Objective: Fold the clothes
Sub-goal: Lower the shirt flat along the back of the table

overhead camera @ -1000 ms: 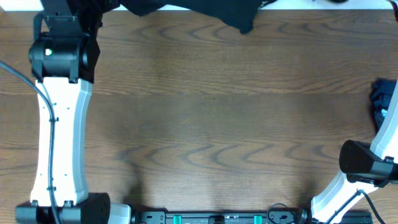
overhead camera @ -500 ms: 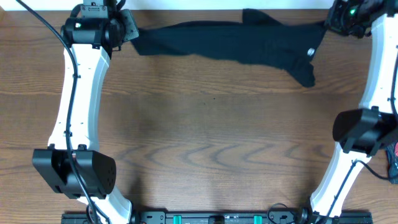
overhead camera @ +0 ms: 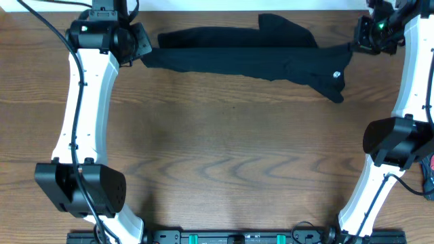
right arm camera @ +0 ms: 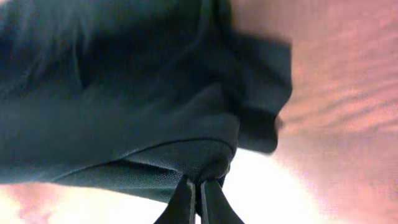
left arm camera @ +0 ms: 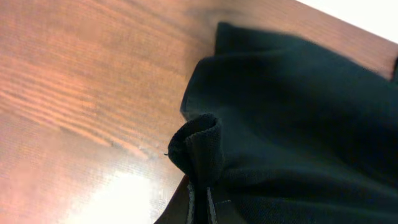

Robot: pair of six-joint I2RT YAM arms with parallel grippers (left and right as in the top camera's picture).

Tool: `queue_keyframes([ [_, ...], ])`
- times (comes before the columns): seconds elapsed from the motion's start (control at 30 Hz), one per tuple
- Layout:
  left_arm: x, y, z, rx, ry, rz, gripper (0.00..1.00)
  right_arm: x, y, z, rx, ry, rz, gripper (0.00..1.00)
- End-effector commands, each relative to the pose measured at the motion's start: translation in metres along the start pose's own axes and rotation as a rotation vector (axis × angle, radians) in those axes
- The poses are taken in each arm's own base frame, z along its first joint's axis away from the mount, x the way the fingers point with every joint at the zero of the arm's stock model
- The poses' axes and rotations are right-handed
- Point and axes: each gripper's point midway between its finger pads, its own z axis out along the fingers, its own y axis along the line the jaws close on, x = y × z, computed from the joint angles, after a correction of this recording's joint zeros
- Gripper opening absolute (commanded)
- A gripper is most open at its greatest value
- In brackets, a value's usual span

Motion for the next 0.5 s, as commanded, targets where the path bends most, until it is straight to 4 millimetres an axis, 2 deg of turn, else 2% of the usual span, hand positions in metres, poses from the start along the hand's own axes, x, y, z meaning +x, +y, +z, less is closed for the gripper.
queue_keyframes([
  [0.0, 0.018, 0.014, 0.011, -0.052, 0.044, -0.048, 0.06, 0.007, 0.003, -0.017, 0.02, -0.01, -0.037, 0.02],
  [0.13, 0.045, 0.012, 0.024, -0.057, 0.086, -0.024, 0.06, 0.018, 0.01, -0.007, 0.009, 0.049, -0.052, 0.02],
  [0.37, 0.093, 0.029, 0.047, -0.067, 0.114, -0.02, 0.06, 0.05, 0.01, 0.044, 0.01, 0.21, -0.018, 0.02],
  [0.47, 0.103, 0.035, 0.048, -0.07, 0.115, -0.023, 0.06, 0.062, 0.008, 0.053, 0.019, 0.197, 0.002, 0.02],
])
